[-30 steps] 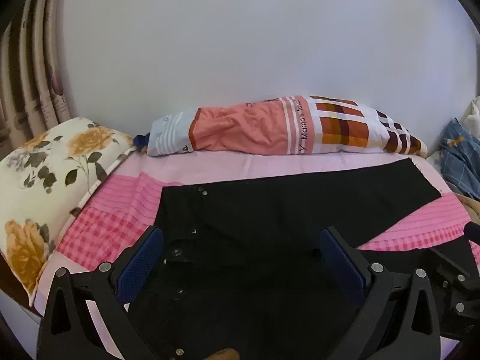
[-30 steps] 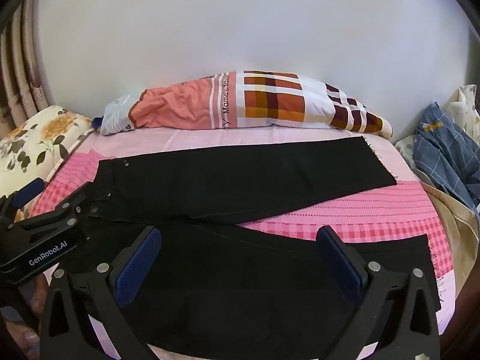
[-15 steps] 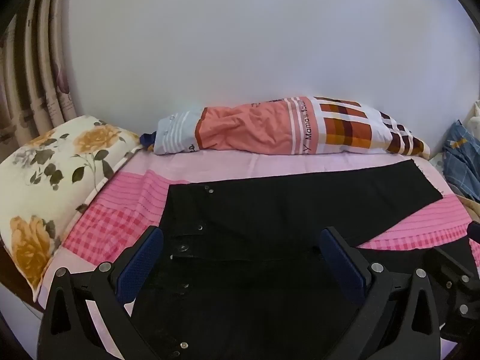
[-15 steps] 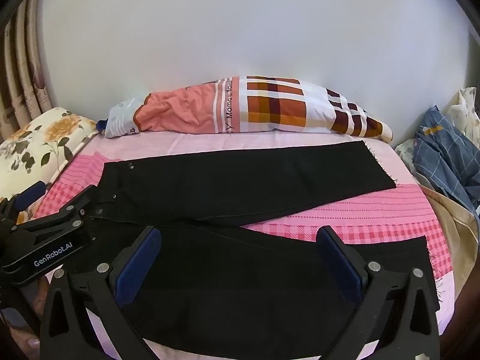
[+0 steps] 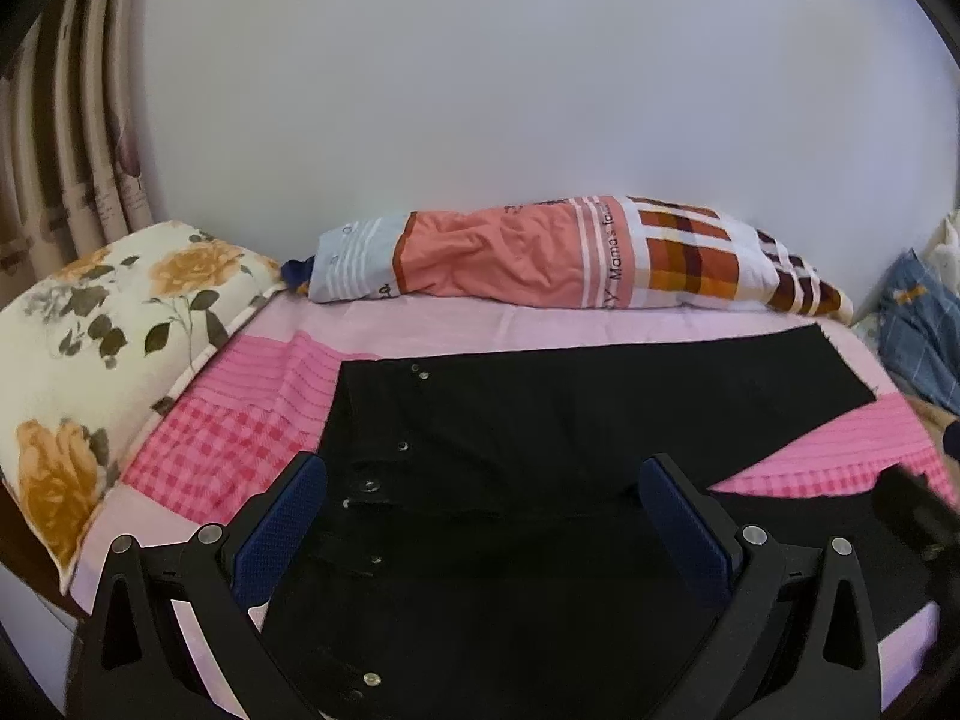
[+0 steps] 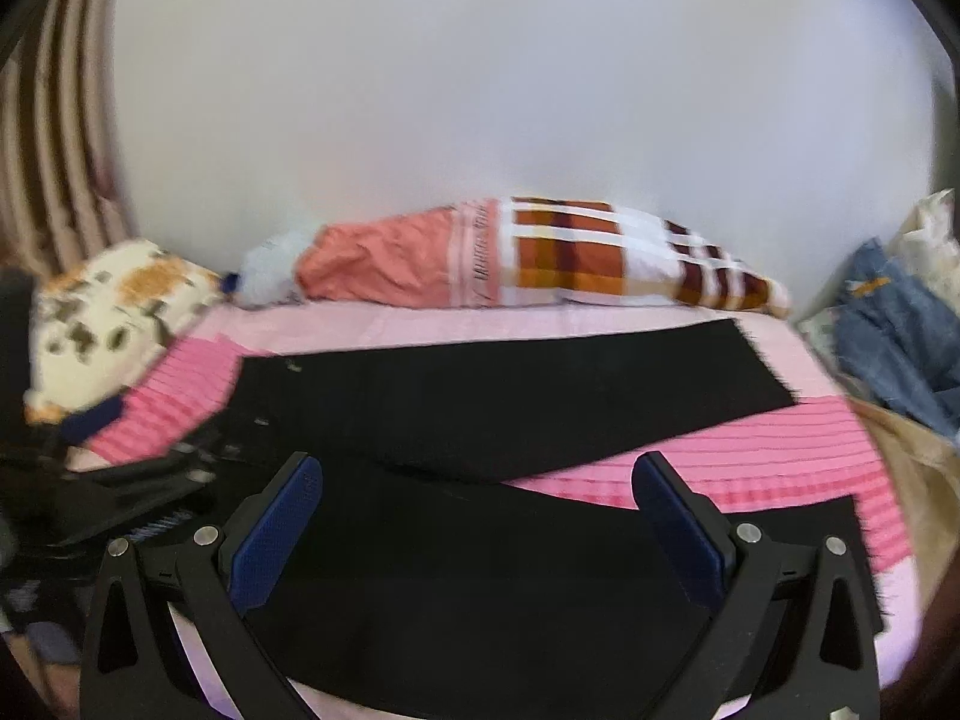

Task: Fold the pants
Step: 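Position both grippers over the black jeans lying flat on the bed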

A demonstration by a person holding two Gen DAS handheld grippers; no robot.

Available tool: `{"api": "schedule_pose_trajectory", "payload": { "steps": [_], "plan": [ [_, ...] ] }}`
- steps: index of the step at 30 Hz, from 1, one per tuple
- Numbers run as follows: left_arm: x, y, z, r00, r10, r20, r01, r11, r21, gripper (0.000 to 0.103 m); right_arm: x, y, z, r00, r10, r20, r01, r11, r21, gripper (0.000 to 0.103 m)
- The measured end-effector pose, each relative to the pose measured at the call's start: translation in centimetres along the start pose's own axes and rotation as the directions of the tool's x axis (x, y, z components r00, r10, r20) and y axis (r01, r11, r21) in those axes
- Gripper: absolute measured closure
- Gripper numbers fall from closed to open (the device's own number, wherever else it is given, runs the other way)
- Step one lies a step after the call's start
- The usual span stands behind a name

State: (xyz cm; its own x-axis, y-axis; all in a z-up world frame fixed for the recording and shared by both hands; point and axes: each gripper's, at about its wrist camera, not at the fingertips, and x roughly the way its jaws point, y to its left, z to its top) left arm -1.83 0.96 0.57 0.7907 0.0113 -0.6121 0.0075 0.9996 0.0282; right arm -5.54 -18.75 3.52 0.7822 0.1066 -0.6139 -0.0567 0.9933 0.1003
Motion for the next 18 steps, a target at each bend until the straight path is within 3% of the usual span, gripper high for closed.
{"api": "schedule_pose_trajectory", "payload": {
  "steps": [4,6,8,12,15,18],
  "plan": [
    [0.2,0.2,-0.3,1.0,-0.026,0.012,0.025,0.999,0.028,0.0,1.1,-0.4,-0.2,0.993,0.117,-0.014,-0.116,0.991,0.071,0.0],
    [0.6,0.5,-0.3,0.999,-0.045,0.022,0.044,0.998,0.045,0.0,2.3,-0.1,-0.1,0.994,0.077,-0.081,-0.07,0.994,0.08,0.0],
    [0.9,0.8,-0.2,0.999,-0.041,0.035,0.039,0.998,0.051,0.0,3.1,0.1,-0.2,0.985,0.127,-0.113,-0.117,0.989,0.09,0.0],
    [1.5,2.8,0.3,0.995,-0.068,0.076,0.071,0.997,-0.033,0.0,4.5,0.4,-0.8,0.961,0.214,-0.173,-0.193,0.972,0.132,0.0],
    [2.4,4.3,0.6,0.994,-0.087,0.066,0.092,0.993,-0.078,0.0,5.6,1.2,-0.9,0.964,0.126,-0.236,-0.112,0.991,0.07,0.0],
    [3.1,4.5,0.9,0.997,-0.037,0.069,0.039,0.999,-0.027,0.0,6.3,1.6,-0.8,0.973,0.012,-0.232,-0.014,1.0,-0.006,0.0]
  ]
}}
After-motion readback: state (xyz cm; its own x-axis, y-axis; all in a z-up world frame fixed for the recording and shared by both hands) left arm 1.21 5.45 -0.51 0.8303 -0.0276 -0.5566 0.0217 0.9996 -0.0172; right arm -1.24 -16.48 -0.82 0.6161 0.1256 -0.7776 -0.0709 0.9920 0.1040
